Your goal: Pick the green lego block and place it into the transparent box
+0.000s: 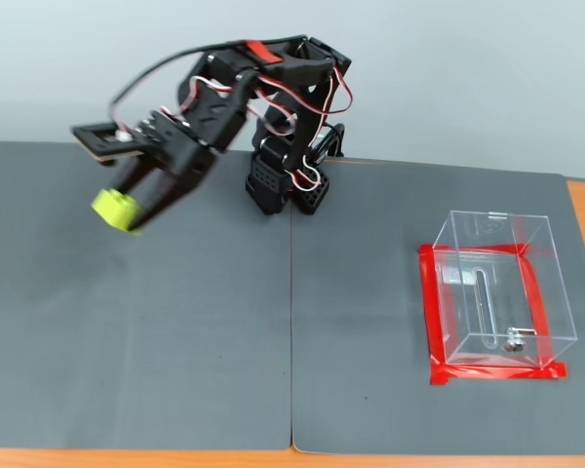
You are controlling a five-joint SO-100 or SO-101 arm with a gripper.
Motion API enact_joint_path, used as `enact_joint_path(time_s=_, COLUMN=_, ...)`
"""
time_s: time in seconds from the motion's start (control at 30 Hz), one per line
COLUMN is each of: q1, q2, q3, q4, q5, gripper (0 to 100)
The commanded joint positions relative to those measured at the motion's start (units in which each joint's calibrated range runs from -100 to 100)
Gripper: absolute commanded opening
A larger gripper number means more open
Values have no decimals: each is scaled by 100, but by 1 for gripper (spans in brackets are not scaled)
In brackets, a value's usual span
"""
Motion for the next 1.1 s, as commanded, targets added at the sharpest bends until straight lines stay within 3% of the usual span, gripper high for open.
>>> enact_joint_path(time_s=0.0, q1=-705, q2=-318, q3=-355, q4=31, q5=0, gripper=10)
enact_joint_path(time_s=0.63, q1=-5218, q2=-768, q3=-337, q4=5, q5=-31, gripper=10)
enact_joint_path(time_s=1.07, q1=-6859, q2=-691, q3=-283, q4=-21, q5=-36, gripper=10)
